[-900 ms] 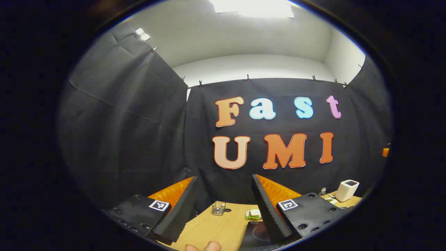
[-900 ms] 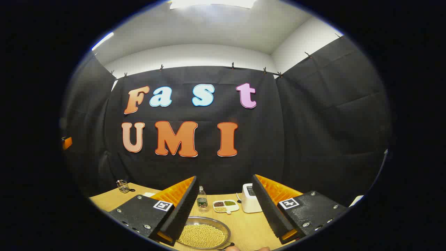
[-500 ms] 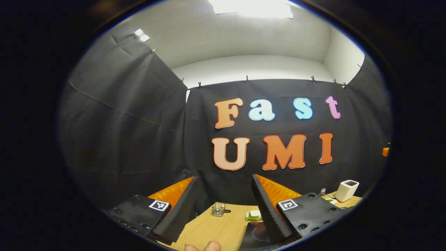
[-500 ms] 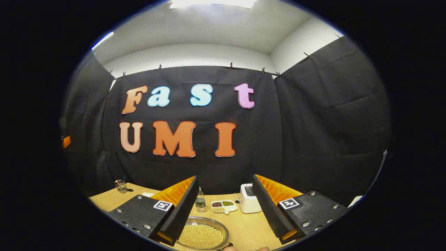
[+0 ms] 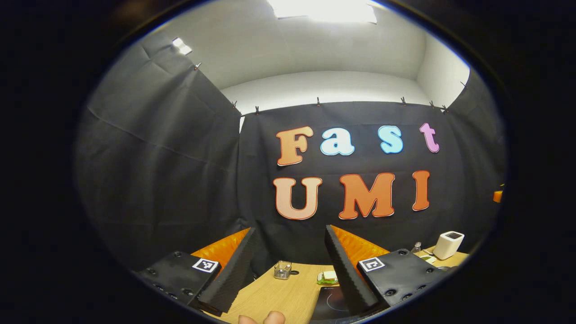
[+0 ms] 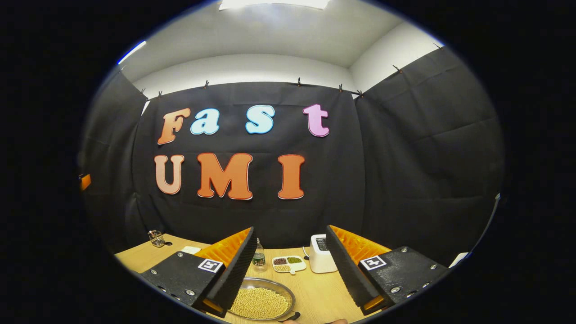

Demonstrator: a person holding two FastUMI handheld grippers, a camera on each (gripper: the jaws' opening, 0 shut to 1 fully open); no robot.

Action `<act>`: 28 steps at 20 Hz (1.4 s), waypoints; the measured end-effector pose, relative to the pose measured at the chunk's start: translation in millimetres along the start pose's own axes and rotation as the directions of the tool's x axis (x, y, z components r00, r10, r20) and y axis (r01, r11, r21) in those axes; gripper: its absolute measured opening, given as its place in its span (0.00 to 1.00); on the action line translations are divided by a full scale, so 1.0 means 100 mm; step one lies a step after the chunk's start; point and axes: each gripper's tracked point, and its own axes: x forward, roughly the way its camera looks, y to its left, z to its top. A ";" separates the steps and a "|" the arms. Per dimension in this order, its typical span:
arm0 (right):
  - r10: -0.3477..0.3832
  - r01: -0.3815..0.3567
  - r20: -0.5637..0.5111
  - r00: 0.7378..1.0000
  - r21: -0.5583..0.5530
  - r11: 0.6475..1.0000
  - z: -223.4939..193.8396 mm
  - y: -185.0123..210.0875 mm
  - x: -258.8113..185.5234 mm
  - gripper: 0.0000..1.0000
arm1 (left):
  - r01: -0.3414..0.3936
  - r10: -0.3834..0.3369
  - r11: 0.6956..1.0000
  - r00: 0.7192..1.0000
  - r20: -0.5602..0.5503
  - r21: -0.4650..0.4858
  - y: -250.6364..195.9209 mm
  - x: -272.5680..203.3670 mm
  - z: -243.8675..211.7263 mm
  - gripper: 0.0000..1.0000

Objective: First push the handle of the pot to place it horizontally, then grasp the pot with both hands and set it on the induction cooktop.

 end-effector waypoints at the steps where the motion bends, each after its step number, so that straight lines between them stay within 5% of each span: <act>1: 0.005 -0.005 -0.004 1.000 0.002 1.000 -0.02 0.01 -0.01 0.95 | -0.001 0.001 1.000 1.000 0.001 0.002 0.00 0.00 0.00 0.98; 5: 0.004 -0.004 -0.028 1.000 0.003 1.000 -0.13 -0.02 0.01 0.90 | 0.007 -0.007 1.000 1.000 0.001 -0.004 -0.01 -0.01 0.00 0.99; 7: 0.000 0.000 -0.034 0.999 -0.008 1.000 -0.17 -0.03 0.01 0.72 | 0.010 -0.010 1.000 1.000 0.000 -0.010 -0.01 -0.01 0.01 0.98; 9: 0.013 -0.013 -0.042 0.999 -0.008 1.000 -0.22 -0.01 0.00 0.71 | 0.003 -0.003 1.000 1.000 0.001 -0.004 0.00 0.00 0.00 0.99; 19: 0.031 -0.027 -0.120 0.992 0.035 0.999 -0.63 -0.08 0.04 0.18 | 0.016 -0.016 1.000 1.000 0.007 0.023 -0.09 -0.05 0.03 0.98; 25: 0.041 -0.039 -0.184 0.982 0.018 0.999 -0.98 -0.09 0.00 0.00 | 0.022 -0.022 1.000 1.000 -0.014 0.015 -0.14 -0.05 -0.06 0.99; 28: 0.056 -0.057 -0.243 0.968 -0.001 0.998 -1.25 -0.04 -0.04 0.00 | 0.017 -0.017 1.000 1.000 -0.018 0.009 -0.13 -0.07 -0.07 0.99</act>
